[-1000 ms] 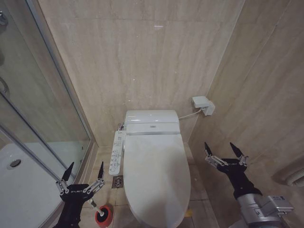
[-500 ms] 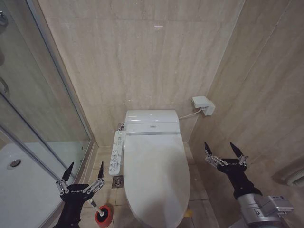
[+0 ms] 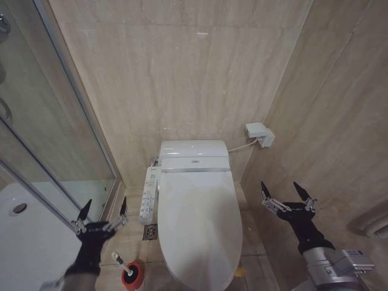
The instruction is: Open the toilet lid, clean the toilet bowl with a toilet brush, close the toilet lid, and flush.
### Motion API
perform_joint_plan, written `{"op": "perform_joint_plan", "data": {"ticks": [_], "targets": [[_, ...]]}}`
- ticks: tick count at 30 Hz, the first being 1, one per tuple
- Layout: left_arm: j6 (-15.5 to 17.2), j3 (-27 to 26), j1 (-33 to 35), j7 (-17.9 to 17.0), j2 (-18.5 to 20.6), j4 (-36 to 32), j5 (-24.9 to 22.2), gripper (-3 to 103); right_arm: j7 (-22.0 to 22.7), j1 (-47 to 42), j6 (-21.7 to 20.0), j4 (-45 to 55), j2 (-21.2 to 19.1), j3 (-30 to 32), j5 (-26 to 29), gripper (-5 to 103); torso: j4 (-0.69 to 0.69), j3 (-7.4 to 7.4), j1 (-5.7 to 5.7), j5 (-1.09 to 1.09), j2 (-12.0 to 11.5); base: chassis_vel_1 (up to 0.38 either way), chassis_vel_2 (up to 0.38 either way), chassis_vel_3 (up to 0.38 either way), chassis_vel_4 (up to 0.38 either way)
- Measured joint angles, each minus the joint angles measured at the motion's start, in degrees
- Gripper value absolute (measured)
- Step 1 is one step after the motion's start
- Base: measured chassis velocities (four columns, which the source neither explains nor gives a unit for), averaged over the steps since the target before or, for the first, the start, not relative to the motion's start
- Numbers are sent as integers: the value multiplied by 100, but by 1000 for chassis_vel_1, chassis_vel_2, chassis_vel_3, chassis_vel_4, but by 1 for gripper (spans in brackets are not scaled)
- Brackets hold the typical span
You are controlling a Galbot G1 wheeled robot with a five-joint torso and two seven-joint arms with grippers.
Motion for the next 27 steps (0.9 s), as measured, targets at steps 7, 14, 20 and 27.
{"op": "perform_joint_plan", "data": {"ticks": [7,14,20,27], "targets": [[150,-415,-399,264,172,-169,-261,100,0,0,0,0,0,0,0,100,2,0,0,0,0,0,0,0,0],[-74,-469,-532,486,406,280,-448,100,1,0,0,0,0,0,0,100,0,0,0,1,0,0,0,0,0],[-198,-495,-916,480,729,960,-1074,96,0,0,0,0,0,0,0,100,0,0,0,-1,-1,0,0,0,0],[-132,-410,-1503,495,1143,1687,-1343,95,1,0,0,0,0,0,0,100,1,0,0,-1,0,0,0,0,0]]}}
